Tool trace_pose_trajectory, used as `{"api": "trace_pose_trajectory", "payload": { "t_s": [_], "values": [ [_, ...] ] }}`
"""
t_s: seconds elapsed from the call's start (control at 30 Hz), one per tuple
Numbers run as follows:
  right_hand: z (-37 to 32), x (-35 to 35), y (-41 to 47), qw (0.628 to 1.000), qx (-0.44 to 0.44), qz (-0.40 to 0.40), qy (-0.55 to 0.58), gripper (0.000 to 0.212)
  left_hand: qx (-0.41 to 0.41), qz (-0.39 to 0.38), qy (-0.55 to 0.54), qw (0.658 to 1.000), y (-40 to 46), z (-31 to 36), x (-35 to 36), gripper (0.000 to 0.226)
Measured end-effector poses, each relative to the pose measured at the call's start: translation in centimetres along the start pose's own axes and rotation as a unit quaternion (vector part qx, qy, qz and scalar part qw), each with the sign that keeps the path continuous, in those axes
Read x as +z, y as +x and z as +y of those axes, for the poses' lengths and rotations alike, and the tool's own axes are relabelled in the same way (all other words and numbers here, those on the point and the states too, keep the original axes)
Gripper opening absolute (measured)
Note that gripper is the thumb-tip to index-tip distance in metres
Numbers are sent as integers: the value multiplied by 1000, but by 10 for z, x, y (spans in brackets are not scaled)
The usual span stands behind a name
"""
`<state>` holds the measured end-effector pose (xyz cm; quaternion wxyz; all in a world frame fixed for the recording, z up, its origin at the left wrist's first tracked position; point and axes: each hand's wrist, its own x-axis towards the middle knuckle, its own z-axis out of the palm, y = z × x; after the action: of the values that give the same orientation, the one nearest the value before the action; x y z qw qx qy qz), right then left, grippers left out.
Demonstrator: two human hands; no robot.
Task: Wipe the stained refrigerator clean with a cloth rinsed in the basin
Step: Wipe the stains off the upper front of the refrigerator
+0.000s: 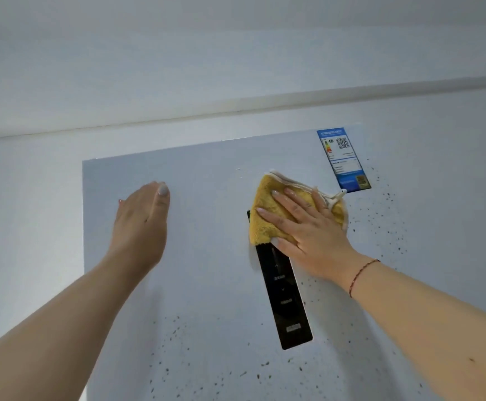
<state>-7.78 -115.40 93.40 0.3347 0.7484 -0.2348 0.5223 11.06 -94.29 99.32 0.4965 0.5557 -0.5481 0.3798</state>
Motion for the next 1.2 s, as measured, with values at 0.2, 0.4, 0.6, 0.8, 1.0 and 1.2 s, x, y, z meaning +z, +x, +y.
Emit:
{"api": "trace_pose_trajectory", "payload": {
  "t_s": [0.2, 0.4, 0.6, 0.8, 1.0, 1.2],
  "values": [
    [63, -8, -15, 985, 167, -31, 14, 60, 7, 0, 7, 1000, -2, 16, 25, 32],
    [120, -8, -35, 931, 357, -42, 69, 61, 30, 34, 30, 999, 1, 10, 31, 41],
    [93, 10, -72, 888, 452, 0, 87, 62, 50, 79, 7, 996, 5, 6, 26, 32],
    [-10, 12, -60, 926, 370, -10, 73, 66, -76, 135, -191, 969, 2, 16, 21, 36],
    [-145, 24, -30, 971, 215, 48, 95, 61, -152, 183, -269, 933, -6, 7, -1, 30],
    [-225, 22, -2, 990, 77, 24, 115, 60, -161, 180, -237, 941, -21, -15, -31, 32]
  ]
}}
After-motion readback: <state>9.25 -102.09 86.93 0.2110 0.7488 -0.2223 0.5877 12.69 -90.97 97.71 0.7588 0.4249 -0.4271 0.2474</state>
